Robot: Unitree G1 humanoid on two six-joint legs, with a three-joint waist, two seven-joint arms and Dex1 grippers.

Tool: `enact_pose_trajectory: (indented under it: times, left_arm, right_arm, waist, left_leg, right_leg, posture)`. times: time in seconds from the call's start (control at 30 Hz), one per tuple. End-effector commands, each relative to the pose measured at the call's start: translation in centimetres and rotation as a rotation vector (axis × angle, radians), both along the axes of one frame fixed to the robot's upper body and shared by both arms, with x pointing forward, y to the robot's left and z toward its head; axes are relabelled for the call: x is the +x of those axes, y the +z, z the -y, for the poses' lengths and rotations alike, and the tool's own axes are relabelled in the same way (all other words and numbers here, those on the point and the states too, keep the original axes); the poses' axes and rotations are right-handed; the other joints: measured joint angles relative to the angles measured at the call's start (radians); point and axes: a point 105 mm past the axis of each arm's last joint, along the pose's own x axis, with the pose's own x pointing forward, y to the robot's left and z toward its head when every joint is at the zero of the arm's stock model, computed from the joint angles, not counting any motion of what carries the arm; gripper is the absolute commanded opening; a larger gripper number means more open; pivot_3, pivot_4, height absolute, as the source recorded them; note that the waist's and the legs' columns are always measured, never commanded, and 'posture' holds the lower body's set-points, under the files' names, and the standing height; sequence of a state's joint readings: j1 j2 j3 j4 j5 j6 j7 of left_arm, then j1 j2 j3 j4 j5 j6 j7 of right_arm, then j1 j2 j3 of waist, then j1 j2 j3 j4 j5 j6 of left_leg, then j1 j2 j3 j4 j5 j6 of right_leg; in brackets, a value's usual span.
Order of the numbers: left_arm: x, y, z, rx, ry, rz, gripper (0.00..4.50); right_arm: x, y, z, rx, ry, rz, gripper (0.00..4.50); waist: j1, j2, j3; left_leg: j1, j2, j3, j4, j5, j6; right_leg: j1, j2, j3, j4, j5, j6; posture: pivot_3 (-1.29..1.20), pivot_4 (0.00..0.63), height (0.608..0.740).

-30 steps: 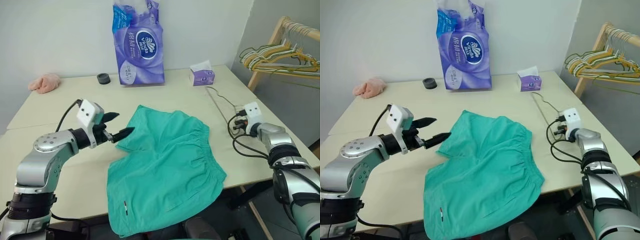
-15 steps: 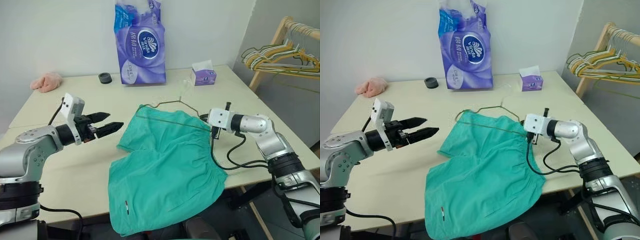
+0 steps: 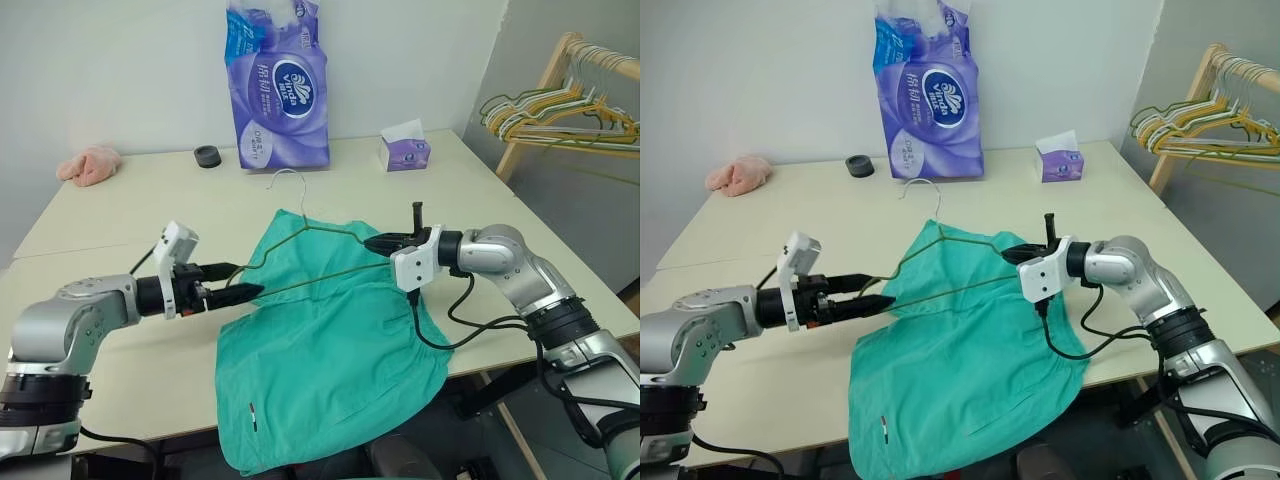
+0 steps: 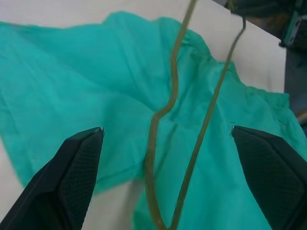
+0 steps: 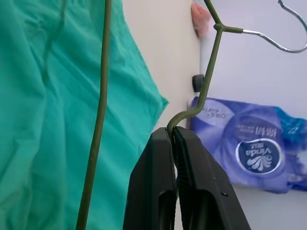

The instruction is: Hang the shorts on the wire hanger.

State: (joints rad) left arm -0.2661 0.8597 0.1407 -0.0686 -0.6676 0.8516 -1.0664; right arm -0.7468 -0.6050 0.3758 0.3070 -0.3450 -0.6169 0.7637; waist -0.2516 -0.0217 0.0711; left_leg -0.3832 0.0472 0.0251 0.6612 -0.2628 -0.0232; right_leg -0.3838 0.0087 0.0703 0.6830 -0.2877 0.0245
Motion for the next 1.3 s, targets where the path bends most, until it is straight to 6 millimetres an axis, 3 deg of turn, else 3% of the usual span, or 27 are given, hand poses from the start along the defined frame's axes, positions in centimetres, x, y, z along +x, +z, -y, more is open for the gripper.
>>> enact_pose_trajectory:
  times: [0.03, 0.13, 0.23, 0.67, 0.8, 1.0, 1.2, 1.27, 1.3]
  left_arm:
    - [-0.8, 0.8, 0.9, -0.003, -0.074, 0.013, 4.50]
    - [-1.0, 0.1, 1.0, 0.025, -0.083, 0.000, 4.50]
    - [-0.4, 0.0, 1.0, 0.030, -0.062, 0.012, 3.94]
    - [-1.7, -1.0, 2.6, 0.013, -0.137, -0.015, 0.05]
    - [-1.7, -0.9, 2.7, 0.006, -0.134, -0.012, 0.01]
    - [-1.5, -0.9, 2.7, 0.018, -0.114, 0.013, 0.00]
    - [-1.5, -0.9, 2.6, 0.151, -0.157, 0.107, 0.00]
    - [-1.8, -1.0, 2.5, 0.250, -0.222, 0.153, 0.00]
    - [-1.9, -1.1, 2.4, 0.289, -0.250, 0.172, 0.00]
  right_arm:
    - [-0.5, 1.5, -0.8, 0.016, 0.049, 0.060, 0.04]
    - [-0.9, 1.5, -1.4, 0.025, 0.080, 0.059, 0.04]
    - [-1.3, 1.4, -1.7, 0.034, 0.097, 0.054, 0.00]
    - [-1.8, 0.8, -2.0, 0.011, 0.118, 0.040, 0.00]
    - [-2.1, 0.7, -2.0, 0.008, 0.130, 0.028, 0.00]
    - [-2.7, 1.1, -1.1, 0.007, 0.119, -0.074, 1.78]
    - [-2.0, 4.1, 1.1, 0.197, -0.064, -0.465, 3.86]
    - [-2.4, 4.0, 1.7, 0.196, -0.119, -0.607, 4.46]
    - [-2.6, 3.7, 1.9, 0.182, -0.141, -0.660, 4.46]
  waist:
    - [0.000, 0.000, 0.000]
    - [0.001, 0.000, 0.000]
    - [0.001, 0.000, 0.000]
    - [0.002, 0.000, 0.000]
    - [0.002, 0.000, 0.000]
    - [0.002, 0.000, 0.000]
    - [0.006, 0.000, 0.000]
    - [0.006, 0.000, 0.000]
    - [0.006, 0.000, 0.000]
  left_leg:
    - [0.000, 0.000, 0.000, 0.000, 0.000, 0.000]
    - [0.000, 0.000, 0.000, 0.000, 0.000, 0.000]
    - [0.000, 0.000, 0.000, 0.000, 0.000, 0.000]
    - [0.000, 0.000, 0.000, 0.000, 0.000, 0.000]
    - [0.000, 0.000, 0.000, 0.000, 0.000, 0.000]
    - [0.001, 0.000, 0.000, 0.000, 0.000, 0.000]
    - [0.001, 0.000, 0.000, 0.001, 0.000, 0.000]
    - [0.001, 0.000, -0.001, 0.001, 0.000, 0.000]
    - [0.001, 0.000, -0.001, 0.001, 0.000, 0.000]
  right_leg:
    - [0.000, 0.000, 0.000, 0.000, 0.000, 0.000]
    - [0.000, 0.000, 0.000, 0.000, 0.000, 0.000]
    - [0.000, 0.000, 0.000, 0.001, 0.000, 0.000]
    - [0.000, 0.000, 0.000, 0.000, 0.000, 0.000]
    - [0.000, -0.001, 0.000, 0.001, 0.000, 0.000]
    - [0.000, 0.000, 0.000, 0.001, 0.000, 0.000]
    - [0.002, -0.002, 0.000, 0.001, 0.000, 0.000]
    - [0.002, -0.002, -0.001, 0.001, 0.000, 0.000]
    - [0.002, -0.002, -0.001, 0.000, 0.000, 0.000]
  posture:
    - [-0.21, 0.021, 0.740]
    - [-0.20, 0.022, 0.740]
    - [-0.20, 0.022, 0.740]
    - [-0.21, 0.028, 0.740]
    - [-0.20, 0.028, 0.740]
    - [-0.20, 0.029, 0.740]
    - [-0.21, 0.031, 0.740]
    - [-0.22, 0.032, 0.740]
    - [-0.22, 0.032, 0.740]
